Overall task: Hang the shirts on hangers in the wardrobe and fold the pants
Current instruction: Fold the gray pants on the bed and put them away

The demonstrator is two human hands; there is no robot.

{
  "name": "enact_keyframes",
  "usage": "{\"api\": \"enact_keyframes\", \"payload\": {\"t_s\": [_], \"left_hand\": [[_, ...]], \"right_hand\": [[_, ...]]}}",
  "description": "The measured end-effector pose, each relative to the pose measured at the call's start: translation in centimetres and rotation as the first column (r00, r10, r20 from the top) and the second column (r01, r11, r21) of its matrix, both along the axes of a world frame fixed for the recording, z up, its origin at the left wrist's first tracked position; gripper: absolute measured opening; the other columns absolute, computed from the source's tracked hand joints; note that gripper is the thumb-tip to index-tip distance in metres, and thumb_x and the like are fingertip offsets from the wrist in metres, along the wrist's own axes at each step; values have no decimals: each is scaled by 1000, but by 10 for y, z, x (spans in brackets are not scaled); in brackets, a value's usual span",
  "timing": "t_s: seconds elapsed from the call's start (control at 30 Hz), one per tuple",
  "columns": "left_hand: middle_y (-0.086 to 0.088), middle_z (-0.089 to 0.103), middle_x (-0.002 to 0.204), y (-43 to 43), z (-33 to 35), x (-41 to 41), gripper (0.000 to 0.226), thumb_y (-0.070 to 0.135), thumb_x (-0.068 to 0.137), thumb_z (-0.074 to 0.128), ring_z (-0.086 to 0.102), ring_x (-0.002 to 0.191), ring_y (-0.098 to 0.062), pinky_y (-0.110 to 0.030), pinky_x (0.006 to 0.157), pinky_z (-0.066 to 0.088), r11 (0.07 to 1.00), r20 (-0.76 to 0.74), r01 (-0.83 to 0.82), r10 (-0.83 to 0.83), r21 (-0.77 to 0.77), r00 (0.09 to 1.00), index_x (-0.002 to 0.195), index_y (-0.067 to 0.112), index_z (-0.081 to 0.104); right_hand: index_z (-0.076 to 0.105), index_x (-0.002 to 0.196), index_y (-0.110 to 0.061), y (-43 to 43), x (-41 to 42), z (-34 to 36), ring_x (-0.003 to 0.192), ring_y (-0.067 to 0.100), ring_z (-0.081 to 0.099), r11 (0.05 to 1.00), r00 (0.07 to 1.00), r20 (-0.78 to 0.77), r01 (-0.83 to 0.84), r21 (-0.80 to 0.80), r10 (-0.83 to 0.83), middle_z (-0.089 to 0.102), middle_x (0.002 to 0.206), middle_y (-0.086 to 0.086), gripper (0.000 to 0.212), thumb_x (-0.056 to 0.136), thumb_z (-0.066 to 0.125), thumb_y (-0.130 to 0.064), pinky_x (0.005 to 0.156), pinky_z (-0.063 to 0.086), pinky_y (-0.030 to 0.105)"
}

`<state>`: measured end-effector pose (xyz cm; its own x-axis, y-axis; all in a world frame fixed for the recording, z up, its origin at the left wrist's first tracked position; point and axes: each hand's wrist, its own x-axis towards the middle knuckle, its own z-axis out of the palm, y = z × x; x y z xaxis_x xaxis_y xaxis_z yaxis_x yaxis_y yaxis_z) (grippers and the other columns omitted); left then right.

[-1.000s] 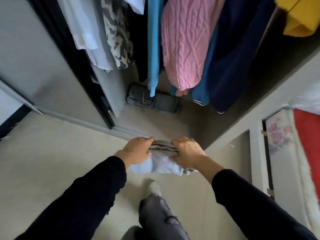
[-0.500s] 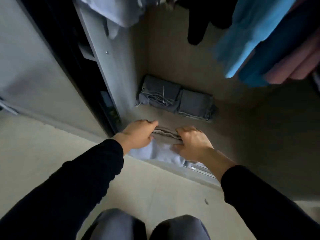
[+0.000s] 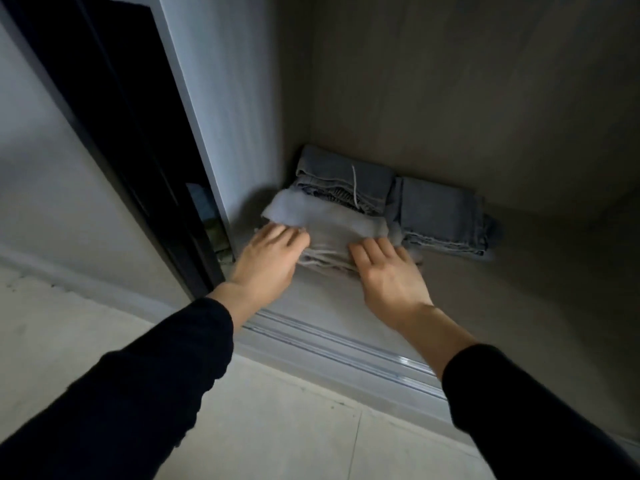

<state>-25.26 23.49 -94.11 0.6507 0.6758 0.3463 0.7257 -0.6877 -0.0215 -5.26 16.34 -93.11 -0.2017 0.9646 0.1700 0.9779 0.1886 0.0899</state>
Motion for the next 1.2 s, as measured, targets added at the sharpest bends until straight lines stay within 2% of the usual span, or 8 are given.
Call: {"api": "enact_keyframes", "payload": {"t_s": [0.1,0.2,0.33,0.53,0.67,0.77,0.9,1.2], "left_hand": [[-2,49,121,-20,-54,-4,37,7,84,54,46,117,-25,-37,96,42,972,-291,-109,44,-210,956,120,18,47],[3,40,123,-23,-81,-7,45,11,84,58,37,120,-20,-38,89,48,947,-234,-182,120,-265,965,124,22,40],[0,49,119,-14,-85,-4,46,6,81,52,46,115,-24,-37,86,48,978,-198,-153,123,-141,972,125,21,48],[-2,48,123,1,-80,-4,48,5,85,38,44,118,-23,-35,86,44,964,-218,-204,165,-172,962,129,24,49],[-2,46,121,3,-73,1,46,-2,83,47,43,117,-23,-37,74,48,912,-222,-310,254,-269,941,123,20,50],[0,45,122,-9,-72,4,42,3,80,54,45,116,-21,-32,68,42,880,-258,-348,271,-325,927,119,20,50],[1,30,151,-20,-65,-5,54,14,87,53,25,141,-15,-30,100,39,853,-311,-318,197,-413,930,140,19,42],[-2,41,147,-99,103,27,41,28,97,44,34,136,-20,-33,100,40,781,-130,-237,198,-577,972,136,20,50]], "right_hand": [[56,120,-7,-20,-18,-56,105,32,57,986,999,48,23,-168,-15,56,113,12,41,79,55,-2,73,52,39],[59,111,-8,-22,-21,-79,105,33,57,978,997,15,81,-190,-80,57,109,11,38,77,46,0,67,55,38],[64,99,-6,-10,-4,-77,89,32,62,982,999,31,25,-187,-20,61,96,11,46,56,75,6,44,45,30],[44,125,-7,12,-13,-87,117,33,43,975,1000,9,-15,-224,17,46,125,13,45,82,46,6,62,39,35],[44,124,-10,18,-18,-91,118,29,41,968,995,-82,30,-249,-52,43,126,7,46,81,52,6,67,42,33],[47,126,-12,6,-13,-96,128,25,36,961,962,-253,31,-276,-103,42,133,4,41,87,55,-6,90,46,35],[25,151,-15,-13,-3,-83,148,16,8,908,917,-372,-25,-418,-146,15,160,0,62,96,54,-24,119,17,31],[29,149,-16,-97,7,96,138,22,34,856,815,-408,191,-480,-411,37,152,2,58,97,48,-35,109,35,35]]}}
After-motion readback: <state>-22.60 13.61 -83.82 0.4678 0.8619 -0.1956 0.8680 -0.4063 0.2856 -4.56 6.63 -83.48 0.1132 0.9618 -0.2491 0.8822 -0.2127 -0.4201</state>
